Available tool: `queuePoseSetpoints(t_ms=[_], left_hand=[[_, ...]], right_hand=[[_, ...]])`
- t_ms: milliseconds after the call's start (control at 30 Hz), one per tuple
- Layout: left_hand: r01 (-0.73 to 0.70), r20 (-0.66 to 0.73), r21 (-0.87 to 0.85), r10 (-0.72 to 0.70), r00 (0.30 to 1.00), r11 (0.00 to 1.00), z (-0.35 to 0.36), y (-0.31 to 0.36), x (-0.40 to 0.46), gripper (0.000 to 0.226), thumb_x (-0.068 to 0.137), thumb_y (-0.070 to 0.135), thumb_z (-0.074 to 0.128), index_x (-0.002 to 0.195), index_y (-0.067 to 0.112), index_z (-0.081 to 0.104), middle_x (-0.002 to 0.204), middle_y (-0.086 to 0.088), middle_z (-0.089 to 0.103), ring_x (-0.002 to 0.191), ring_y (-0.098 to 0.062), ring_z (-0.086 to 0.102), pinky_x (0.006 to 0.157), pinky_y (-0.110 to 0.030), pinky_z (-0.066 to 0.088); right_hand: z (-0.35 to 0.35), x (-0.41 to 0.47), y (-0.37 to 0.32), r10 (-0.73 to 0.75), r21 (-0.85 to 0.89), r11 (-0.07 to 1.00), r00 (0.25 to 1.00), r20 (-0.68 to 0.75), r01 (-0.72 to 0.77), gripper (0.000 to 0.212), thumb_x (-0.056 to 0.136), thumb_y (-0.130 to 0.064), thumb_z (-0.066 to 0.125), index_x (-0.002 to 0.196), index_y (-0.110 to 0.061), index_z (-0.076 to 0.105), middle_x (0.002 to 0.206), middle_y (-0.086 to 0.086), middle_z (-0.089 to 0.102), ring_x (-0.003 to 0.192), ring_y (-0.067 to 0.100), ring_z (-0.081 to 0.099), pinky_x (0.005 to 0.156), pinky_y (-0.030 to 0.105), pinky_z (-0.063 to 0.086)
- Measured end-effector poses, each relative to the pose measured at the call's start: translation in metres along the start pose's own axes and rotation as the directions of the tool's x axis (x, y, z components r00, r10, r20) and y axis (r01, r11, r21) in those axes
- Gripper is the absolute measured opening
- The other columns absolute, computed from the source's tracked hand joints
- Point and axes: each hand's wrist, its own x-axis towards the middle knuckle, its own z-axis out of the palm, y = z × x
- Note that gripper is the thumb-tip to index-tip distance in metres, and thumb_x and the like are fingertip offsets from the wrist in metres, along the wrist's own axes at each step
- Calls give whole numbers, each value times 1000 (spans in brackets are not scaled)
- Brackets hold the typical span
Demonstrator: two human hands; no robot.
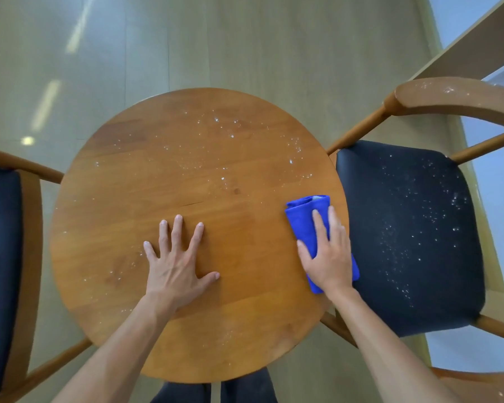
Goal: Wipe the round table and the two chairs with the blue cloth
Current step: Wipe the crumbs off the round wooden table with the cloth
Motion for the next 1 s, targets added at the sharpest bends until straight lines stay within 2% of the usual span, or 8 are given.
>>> queuePoseSetpoints(t_ms=[167,233,367,467,567,667,833,1000], left_hand=[[3,-16,-14,-3,1000,1000,2,-1,5,107,73,81,47,152,33,-9,156,-10,-27,143,-37,-21,111,-64,15],[7,-12,-14,-7,1000,1000,3,-1,4,108,74,81,47,151,34,-11,154,-10,-31,143,-37,-23,111,-64,14],[13,2,-36,-13,1000,999,5,1,3,107,74,79,48,150,35,-13,153,-8,-35,142,-36,-28,112,-65,11],[16,1,-76,-16,1000,997,4,1,3,108,73,77,53,151,36,-8,155,-6,-31,143,-34,-27,111,-65,9],[27,-3,-74,-27,1000,997,4,1,3,108,72,78,53,151,37,-8,155,-5,-31,143,-33,-26,112,-65,10],[29,0,-81,-29,1000,996,5,1,5,109,72,79,53,151,37,-10,154,-5,-34,142,-33,-28,112,-65,9],[17,-8,-83,-18,1000,996,5,0,4,109,73,79,51,150,37,-12,153,-6,-34,142,-33,-29,112,-65,9],[8,-6,-99,-9,1000,995,6,-1,4,107,74,79,50,150,37,-14,153,-6,-36,141,-33,-32,112,-65,6]], right_hand=[[5,16,-17,446,94,894,891,-89,-438,65,89,-30,61,145,-11,37,153,22,26,137,39,32,108,50,31],[9,8,-44,476,103,878,874,-99,-467,64,89,-31,60,145,-9,38,153,24,26,136,41,32,107,51,31],[23,-41,-97,295,72,954,955,-41,-292,65,91,-41,55,146,-13,37,155,21,24,139,38,30,107,48,33],[28,-96,-109,28,63,997,996,82,-33,69,90,-45,50,150,-18,29,157,17,19,144,33,21,113,46,26],[24,-113,-73,-309,116,948,941,139,295,71,81,-37,62,146,-21,38,156,14,24,144,30,24,111,49,31],[10,-86,-32,-381,120,923,909,168,365,74,77,-34,66,144,-21,39,155,13,27,143,29,28,109,51,32],[-7,-8,5,16,9,1000,999,46,-16,63,85,-32,57,142,-10,43,150,21,32,133,39,38,105,49,36],[-8,44,16,505,82,860,863,15,-504,65,93,-28,53,150,-14,24,156,18,20,139,37,26,108,50,28]])
